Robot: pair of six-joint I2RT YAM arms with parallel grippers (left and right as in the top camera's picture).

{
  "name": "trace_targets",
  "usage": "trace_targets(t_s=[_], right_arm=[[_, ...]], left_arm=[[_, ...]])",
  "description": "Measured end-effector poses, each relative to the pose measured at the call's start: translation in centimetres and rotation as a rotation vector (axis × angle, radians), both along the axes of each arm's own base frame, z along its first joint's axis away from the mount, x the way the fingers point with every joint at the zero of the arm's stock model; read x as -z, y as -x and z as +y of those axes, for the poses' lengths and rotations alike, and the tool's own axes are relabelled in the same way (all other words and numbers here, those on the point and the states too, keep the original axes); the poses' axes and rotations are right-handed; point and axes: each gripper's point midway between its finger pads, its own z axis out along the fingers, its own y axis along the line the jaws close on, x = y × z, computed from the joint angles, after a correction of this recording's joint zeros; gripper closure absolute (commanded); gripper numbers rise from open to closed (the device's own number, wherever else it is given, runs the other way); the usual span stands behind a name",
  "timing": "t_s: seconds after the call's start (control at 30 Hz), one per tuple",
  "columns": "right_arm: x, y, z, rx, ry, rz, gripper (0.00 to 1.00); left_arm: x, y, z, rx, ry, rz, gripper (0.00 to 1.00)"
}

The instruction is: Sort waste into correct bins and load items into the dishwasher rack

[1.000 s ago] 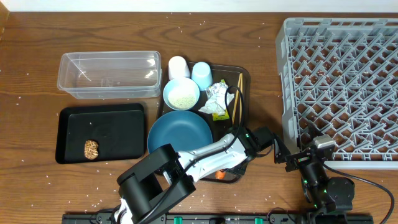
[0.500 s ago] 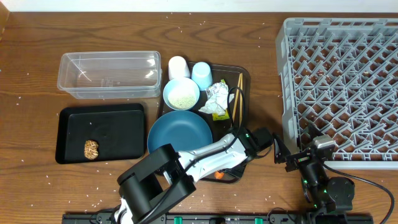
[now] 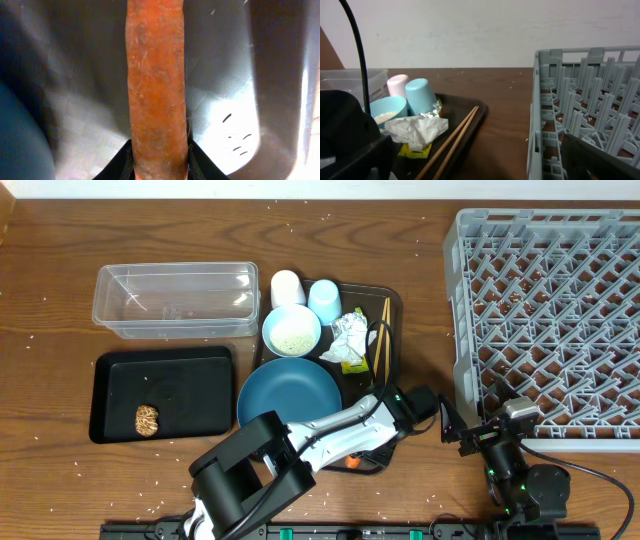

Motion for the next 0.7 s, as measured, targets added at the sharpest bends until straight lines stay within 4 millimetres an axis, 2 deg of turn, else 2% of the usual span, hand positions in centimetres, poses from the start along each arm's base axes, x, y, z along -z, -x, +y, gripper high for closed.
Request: trace_targets(t_s=[0.1, 0.53, 0.7], right_arm=[[0.0, 0.0, 0.0, 0.0, 0.0, 0.0, 0.01], [0.0, 0.0, 0.0, 0.0, 0.0, 0.0, 0.01], [0.0, 0.0, 0.0, 0.0, 0.0, 0.0, 0.01]], left_arm=[[0.0, 0.1, 0.2, 0.002, -0.009, 0.006, 0.85], [-0.1, 0.2, 0.3, 0.003, -0.014, 0.009, 0.89], [-1.1, -0.1, -0.2, 0.003, 0.015, -0.008, 0.89]])
